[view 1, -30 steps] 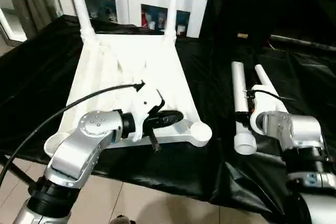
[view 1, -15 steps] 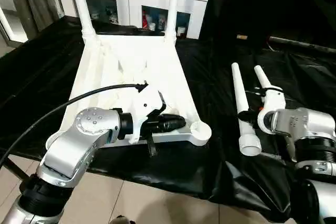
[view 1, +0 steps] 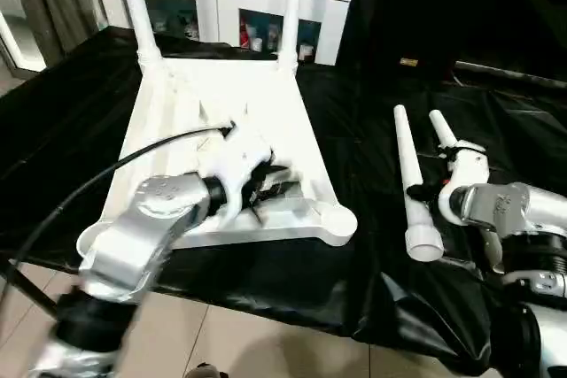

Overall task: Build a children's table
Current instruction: Pick table leg

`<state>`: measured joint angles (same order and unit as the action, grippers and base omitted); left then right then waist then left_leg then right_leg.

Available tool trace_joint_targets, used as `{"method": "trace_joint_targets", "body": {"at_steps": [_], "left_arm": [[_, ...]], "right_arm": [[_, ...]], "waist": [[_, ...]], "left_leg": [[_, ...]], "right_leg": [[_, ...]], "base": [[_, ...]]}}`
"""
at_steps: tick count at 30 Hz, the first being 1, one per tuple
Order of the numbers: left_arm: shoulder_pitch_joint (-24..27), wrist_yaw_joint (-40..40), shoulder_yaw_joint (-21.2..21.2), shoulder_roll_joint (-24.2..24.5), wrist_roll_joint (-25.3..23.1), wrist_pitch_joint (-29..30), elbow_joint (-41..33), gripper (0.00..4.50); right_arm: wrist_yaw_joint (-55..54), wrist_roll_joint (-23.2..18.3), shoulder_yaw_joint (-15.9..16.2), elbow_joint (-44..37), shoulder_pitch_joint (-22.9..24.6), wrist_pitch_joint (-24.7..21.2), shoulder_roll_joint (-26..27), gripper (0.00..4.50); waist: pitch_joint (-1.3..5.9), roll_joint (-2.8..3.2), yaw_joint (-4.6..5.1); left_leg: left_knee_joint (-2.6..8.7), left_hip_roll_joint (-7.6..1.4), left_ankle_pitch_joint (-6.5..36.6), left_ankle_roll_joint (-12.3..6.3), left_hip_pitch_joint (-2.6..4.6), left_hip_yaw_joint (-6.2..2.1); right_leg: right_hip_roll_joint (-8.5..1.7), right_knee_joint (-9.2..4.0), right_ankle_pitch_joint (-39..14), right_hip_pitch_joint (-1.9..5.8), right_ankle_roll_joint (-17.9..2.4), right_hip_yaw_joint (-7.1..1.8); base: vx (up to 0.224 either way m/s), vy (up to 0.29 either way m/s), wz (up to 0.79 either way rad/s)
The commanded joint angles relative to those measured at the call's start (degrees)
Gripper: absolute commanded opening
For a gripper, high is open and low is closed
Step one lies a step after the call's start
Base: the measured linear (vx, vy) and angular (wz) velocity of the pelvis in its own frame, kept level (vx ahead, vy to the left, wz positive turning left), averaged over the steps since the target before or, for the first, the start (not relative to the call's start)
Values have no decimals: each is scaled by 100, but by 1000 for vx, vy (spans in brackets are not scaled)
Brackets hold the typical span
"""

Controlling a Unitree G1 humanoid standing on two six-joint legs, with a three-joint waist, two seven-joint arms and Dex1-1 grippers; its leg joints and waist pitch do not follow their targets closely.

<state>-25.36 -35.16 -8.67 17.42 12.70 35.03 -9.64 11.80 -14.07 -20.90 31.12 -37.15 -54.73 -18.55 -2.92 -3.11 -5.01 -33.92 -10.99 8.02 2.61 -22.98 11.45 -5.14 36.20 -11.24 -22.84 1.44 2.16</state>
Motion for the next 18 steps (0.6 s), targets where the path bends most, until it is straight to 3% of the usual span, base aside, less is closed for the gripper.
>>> {"method": "trace_joint_targets", "body": {"at_steps": [1, 2, 4, 10, 15, 16, 18], "left_arm": [[-217, 413, 223, -153, 15, 99, 154, 217], [-406, 581, 301, -240, 5, 422, 322, 217], [-502, 472, 413, -336, 244, 619, 371, 228], [-666, 349, 879, -649, 1024, 1180, 390, 276], [-613, 78, 688, -427, 1061, 1367, 267, 312], [-592, 37, 647, -366, 1057, 1413, 221, 319], [-578, 20, 596, -309, 1015, 1398, 194, 338]], "right_arm": [[196, -217, -79, -371, 58, 289, 34, 123], [499, -416, -59, -691, 164, 339, 86, 123], [749, -553, 19, -902, 261, 255, 101, 109], [900, -607, 121, -1082, 418, 298, 155, 57], [867, -437, 311, -1177, 504, 680, 144, 20], [834, -449, 303, -1217, 474, 739, 167, 70], [768, -485, 240, -1223, 412, 777, 211, 68]], "waist": [[405, 10, 0], [408, 50, 1], [404, 24, 2], [410, 37, -27], [387, 51, -27], [390, 50, -23], [386, 59, -20]], "left_leg": [[375, -155, 1733, 497, 214, -93], [376, -146, 1656, 443, 207, -94], [378, -140, 1556, 384, 188, -92], [363, -143, 1347, 337, 191, -79], [389, -150, 1559, 384, 203, -92], [394, -155, 1583, 410, 204, -97], [399, -157, 1648, 429, 214, -102]], "right_leg": [[-217, -492, -1236, 151, -743, -153], [-201, -470, -1142, 159, -760, -152], [-201, -470, -1095, 179, -789, -143], [-205, -451, -849, 177, -1006, -142], [-214, -500, -1220, 161, -858, -145], [-216, -497, -1267, 160, -829, -143], [-215, -499, -1328, 146, -801, -145]], "base": [[0, 0, 0], [0, 0, 0], [0, 0, 0], [0, 0, 0], [0, 0, 0], [0, 0, 0], [0, 0, 0]]}}
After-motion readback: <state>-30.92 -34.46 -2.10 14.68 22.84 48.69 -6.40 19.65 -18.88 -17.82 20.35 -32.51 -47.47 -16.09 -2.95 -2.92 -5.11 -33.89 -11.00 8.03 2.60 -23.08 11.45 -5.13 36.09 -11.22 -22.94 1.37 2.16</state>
